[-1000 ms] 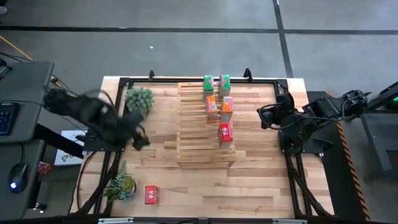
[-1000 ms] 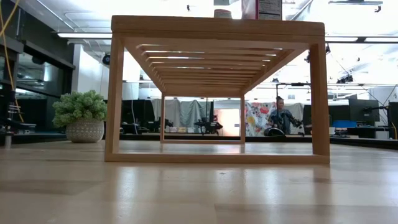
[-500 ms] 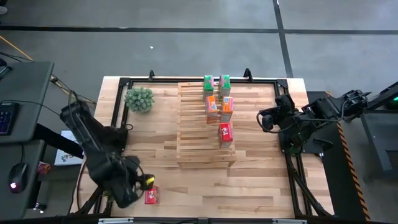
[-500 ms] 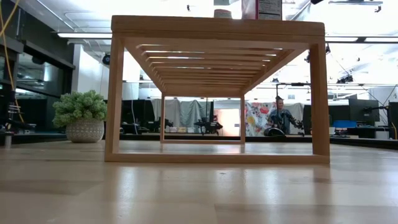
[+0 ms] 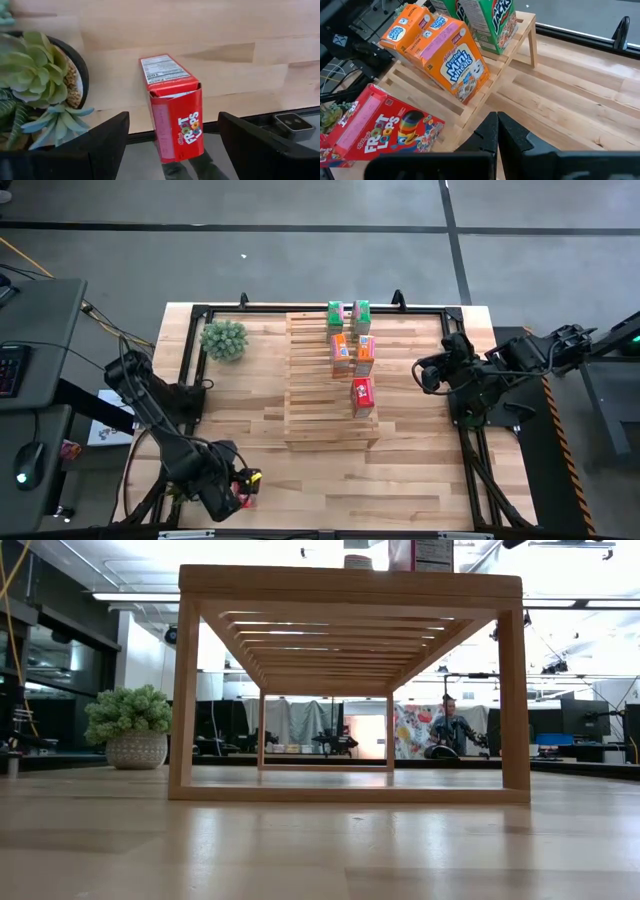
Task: Stack cereal on shelf
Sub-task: Put the red cereal box on the shelf
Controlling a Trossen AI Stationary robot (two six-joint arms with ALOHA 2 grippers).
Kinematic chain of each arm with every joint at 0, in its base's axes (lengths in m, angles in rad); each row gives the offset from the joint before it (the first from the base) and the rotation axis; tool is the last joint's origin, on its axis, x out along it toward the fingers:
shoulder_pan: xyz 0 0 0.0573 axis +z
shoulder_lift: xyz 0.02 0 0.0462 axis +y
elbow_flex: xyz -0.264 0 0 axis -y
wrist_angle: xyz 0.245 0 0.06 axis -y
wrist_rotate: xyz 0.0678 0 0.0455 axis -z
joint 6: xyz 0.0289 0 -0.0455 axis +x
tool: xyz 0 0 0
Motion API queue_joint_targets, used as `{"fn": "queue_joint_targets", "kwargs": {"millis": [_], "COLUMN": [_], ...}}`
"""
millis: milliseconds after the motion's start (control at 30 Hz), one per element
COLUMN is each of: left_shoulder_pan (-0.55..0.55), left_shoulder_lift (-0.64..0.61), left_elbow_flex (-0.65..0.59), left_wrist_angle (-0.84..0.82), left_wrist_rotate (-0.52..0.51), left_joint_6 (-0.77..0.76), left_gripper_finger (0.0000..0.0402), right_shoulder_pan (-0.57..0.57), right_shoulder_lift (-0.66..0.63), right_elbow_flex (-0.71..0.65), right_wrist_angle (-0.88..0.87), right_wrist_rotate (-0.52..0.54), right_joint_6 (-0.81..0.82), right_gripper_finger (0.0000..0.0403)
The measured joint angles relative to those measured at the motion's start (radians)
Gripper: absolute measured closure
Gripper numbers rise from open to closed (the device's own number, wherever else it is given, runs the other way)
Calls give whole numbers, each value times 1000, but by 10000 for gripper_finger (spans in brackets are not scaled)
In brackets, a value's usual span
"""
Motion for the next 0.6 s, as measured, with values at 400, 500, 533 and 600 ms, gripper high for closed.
{"fn": "queue_joint_targets", "kwargs": {"millis": [400,500,533,600], "left_shoulder_pan": [0,2,3,5], "left_shoulder_lift": [135,165,169,174], "left_elbow_flex": [0,0,0,0], "left_wrist_angle": [71,78,78,77], "left_wrist_rotate": [81,91,91,91], "left_joint_6": [2,2,2,2], "left_gripper_finger": [106,106,106,112], "right_shoulder_pan": [0,0,0,0], "right_shoulder_lift": [0,0,0,0], "right_elbow_flex": [0,0,0,0], "right_wrist_angle": [-1,-1,-1,-1], "right_wrist_rotate": [6,6,6,6], "right_joint_6": [0,0,0,0], "right_gripper_finger": [402,402,402,402]}}
